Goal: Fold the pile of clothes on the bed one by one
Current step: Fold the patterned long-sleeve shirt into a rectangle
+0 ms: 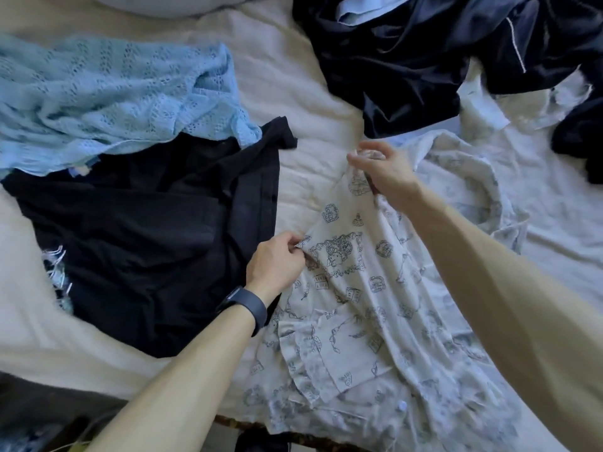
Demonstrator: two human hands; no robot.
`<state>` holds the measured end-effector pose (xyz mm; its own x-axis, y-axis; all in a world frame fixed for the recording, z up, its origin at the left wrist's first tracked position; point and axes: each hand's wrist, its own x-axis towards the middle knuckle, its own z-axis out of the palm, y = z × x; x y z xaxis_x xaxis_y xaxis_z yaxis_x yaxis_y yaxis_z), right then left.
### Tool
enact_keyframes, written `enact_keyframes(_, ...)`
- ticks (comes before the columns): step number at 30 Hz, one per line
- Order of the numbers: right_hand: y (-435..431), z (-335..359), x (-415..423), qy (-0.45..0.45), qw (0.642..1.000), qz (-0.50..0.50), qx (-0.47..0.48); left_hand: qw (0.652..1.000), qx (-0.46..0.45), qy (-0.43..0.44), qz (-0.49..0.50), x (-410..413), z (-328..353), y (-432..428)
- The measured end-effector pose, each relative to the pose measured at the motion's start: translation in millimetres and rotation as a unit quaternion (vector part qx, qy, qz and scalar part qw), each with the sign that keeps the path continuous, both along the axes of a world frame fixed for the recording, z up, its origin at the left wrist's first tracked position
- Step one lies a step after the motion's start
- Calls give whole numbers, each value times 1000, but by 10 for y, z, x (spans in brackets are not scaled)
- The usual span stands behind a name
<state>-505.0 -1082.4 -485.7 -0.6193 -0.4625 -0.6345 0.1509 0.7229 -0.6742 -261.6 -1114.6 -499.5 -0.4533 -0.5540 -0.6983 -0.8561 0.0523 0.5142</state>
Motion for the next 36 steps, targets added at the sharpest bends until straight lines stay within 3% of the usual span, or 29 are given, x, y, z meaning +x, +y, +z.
enact_keyframes(4,161,-50,-1,88,993,44,71,1000,-9,-8,0,-197,63,-30)
enact_keyframes(6,150,-99,25,97,991,33,82,997,-43,-34,-50,-266,49,-19)
enact_keyframes(11,61,-151,69,-15,996,-45,-74,990,-90,-38,-105,-215,-41,-61)
enact_keyframes(14,389,-22,157,29,995,-48,-78,981,-114,-58,-149,-261,-7,-39)
enact_keyframes(17,1182,163,430,152,976,-150,-38,957,-221,-2,-187,-408,56,43)
enact_keyframes(21,2453,199,917,219,944,-212,129,892,-308,128,-306,-798,108,284)
enact_keyframes(25,3393,-31,1230,228,918,-106,307,861,-241,42,-446,-1043,-85,491)
enact_keyframes(28,3666,-113,1357,264,914,-72,300,838,-241,-13,-489,-971,-311,508)
enact_keyframes(32,3703,-86,1273,278,919,-160,230,823,-263,-22,-503,-911,-330,458)
enact_keyframes(36,3647,-41,1325,323,893,-145,278,804,-308,-14,-509,-880,-251,555)
